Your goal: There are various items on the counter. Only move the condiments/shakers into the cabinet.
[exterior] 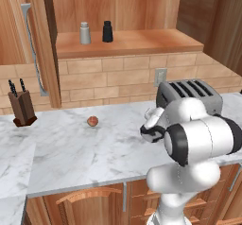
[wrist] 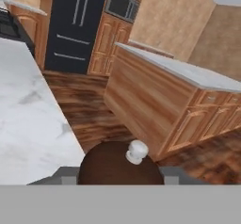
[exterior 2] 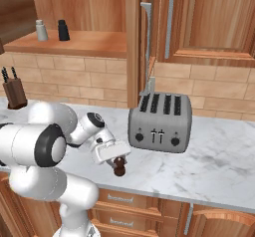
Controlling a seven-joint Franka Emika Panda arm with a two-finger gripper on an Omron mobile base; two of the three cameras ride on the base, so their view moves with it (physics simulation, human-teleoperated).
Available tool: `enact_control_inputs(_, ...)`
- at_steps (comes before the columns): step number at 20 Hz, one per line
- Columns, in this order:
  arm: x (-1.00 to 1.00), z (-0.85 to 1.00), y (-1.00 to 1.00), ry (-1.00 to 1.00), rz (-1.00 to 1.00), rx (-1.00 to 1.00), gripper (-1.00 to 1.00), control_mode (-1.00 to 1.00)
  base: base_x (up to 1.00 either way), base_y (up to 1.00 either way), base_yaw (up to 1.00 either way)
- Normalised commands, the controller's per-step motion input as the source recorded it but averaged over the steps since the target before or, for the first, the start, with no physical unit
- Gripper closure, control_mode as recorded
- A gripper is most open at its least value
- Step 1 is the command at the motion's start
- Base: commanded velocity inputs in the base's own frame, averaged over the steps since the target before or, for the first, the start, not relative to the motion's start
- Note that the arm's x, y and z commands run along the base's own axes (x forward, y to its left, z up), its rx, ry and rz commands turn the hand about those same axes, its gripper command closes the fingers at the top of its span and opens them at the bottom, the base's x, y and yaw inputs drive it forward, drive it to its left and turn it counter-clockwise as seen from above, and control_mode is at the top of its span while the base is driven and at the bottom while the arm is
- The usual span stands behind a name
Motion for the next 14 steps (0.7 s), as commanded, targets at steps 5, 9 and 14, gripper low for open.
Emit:
enact_control_inputs(5, -0.32, 1.00, 0.34, -0.16, 0.02, -0.05, 1.00, -1.00, 0.00, 0.00, 0.00)
enact_control_inputs(9, -0.44, 1.00, 0.36, -0.01, 0.19, -0.02, 1.00, -1.00, 0.00, 0.00, 0.00)
enact_control_inputs(14, -0.40, 1.00, 0.31, 0.00, 0.27, -0.01, 1.00, -1.00, 0.00, 0.00, 0.00)
